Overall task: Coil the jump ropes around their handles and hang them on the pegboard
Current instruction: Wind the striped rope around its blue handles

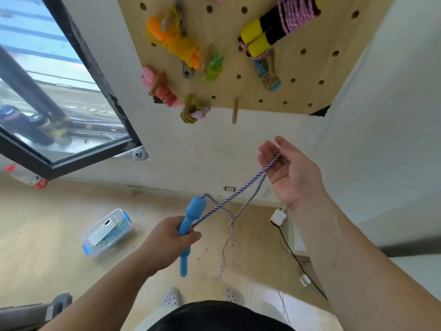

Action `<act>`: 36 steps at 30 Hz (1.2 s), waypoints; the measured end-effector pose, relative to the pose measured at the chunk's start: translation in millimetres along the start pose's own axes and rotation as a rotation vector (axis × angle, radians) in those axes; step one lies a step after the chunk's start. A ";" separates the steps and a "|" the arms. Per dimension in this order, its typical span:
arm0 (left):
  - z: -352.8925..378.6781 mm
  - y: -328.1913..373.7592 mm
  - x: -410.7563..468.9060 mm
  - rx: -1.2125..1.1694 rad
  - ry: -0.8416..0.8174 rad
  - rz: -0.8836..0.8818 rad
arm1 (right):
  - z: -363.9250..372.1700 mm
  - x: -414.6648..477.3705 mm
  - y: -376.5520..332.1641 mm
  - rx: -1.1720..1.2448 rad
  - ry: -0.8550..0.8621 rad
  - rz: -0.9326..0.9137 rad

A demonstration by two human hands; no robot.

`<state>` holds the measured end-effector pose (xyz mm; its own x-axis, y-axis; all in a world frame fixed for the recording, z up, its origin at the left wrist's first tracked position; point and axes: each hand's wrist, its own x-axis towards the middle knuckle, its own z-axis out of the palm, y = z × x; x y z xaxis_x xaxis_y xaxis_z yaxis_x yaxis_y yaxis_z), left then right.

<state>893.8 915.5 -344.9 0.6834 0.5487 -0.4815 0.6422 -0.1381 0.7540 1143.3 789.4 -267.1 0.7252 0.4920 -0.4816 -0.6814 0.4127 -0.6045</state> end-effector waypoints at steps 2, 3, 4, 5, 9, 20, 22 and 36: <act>4.7 12.2 2.6 0.004 0.085 -0.002 | -21.4 -3.3 -17.1 -0.047 0.035 -0.047; 6.1 19.2 3.9 -0.009 0.112 -0.004 | -33.0 -5.3 -23.5 -0.113 0.034 -0.056; 7.4 27.7 4.3 -0.020 0.124 0.000 | -43.7 -9.1 -28.4 -0.207 0.018 -0.050; 8.5 36.9 4.2 -0.014 0.122 0.012 | -53.9 -13.2 -31.4 -0.329 -0.002 -0.030; 18.6 79.0 -1.2 0.092 0.036 0.111 | -87.1 -30.3 -27.4 -1.234 -0.091 0.012; 56.0 165.3 -22.3 -0.330 -0.146 0.234 | -86.9 -82.1 1.6 -1.294 -0.508 -0.270; 57.8 174.9 -24.3 -0.478 -0.179 0.194 | -87.8 -80.2 1.9 -1.271 -0.500 -0.290; 54.3 170.9 -26.6 -0.586 0.054 0.105 | -76.4 -79.9 15.5 -0.980 -0.547 -0.091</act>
<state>1004.2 832.5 -227.4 0.7044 0.6003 -0.3788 0.2626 0.2755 0.9247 1082.3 697.9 -286.6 0.4633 0.8603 -0.2127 -0.0822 -0.1972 -0.9769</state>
